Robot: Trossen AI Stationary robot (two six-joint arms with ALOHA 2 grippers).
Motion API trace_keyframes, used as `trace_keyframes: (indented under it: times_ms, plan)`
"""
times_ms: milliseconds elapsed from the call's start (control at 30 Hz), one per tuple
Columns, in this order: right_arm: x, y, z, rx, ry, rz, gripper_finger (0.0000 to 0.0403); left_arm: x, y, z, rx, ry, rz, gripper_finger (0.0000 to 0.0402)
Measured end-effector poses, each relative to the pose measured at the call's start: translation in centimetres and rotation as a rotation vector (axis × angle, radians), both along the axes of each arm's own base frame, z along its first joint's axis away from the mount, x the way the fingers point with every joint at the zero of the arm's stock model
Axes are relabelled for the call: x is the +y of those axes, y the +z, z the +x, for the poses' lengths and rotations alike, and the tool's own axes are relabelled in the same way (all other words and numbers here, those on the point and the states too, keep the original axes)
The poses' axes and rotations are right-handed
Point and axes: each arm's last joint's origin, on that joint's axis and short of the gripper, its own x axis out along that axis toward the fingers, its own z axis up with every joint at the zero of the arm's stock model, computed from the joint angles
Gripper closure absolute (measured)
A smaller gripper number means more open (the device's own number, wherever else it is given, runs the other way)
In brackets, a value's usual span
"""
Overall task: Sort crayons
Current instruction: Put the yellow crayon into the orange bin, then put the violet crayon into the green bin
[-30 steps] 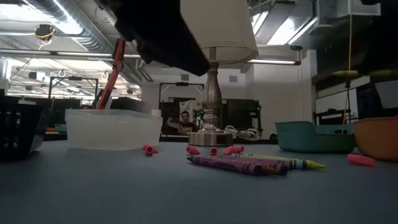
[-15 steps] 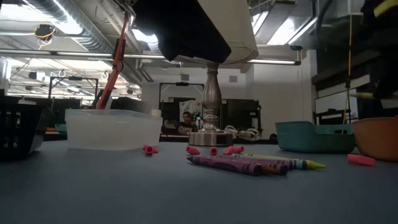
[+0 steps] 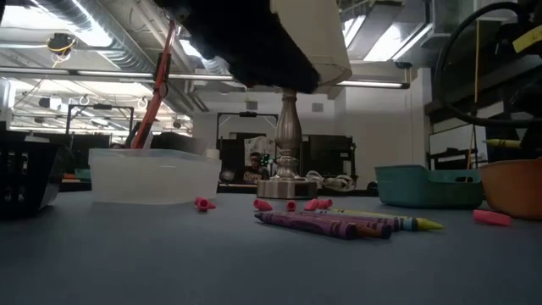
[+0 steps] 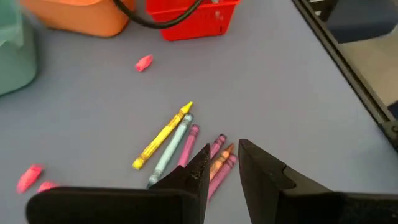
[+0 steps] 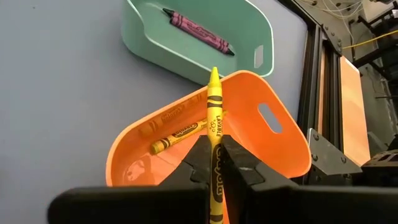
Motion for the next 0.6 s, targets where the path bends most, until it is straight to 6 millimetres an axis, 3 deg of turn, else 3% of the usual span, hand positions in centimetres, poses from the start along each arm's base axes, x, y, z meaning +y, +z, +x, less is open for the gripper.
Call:
trace_keyframes:
  times_ms: [333, 600]
  plan:
    - [0.0, 0.0, 0.0, -0.002, -0.003, 0.006, 0.0386, 0.4, -4.4, 1.6, 0.061, -0.041, 0.008, 0.0333]
    - [0.1, -0.1, 0.0, -0.001, -0.005, 0.011, 0.0322, 0.4, -5.3, 1.6, 0.111, -0.092, -0.027, 0.0333]
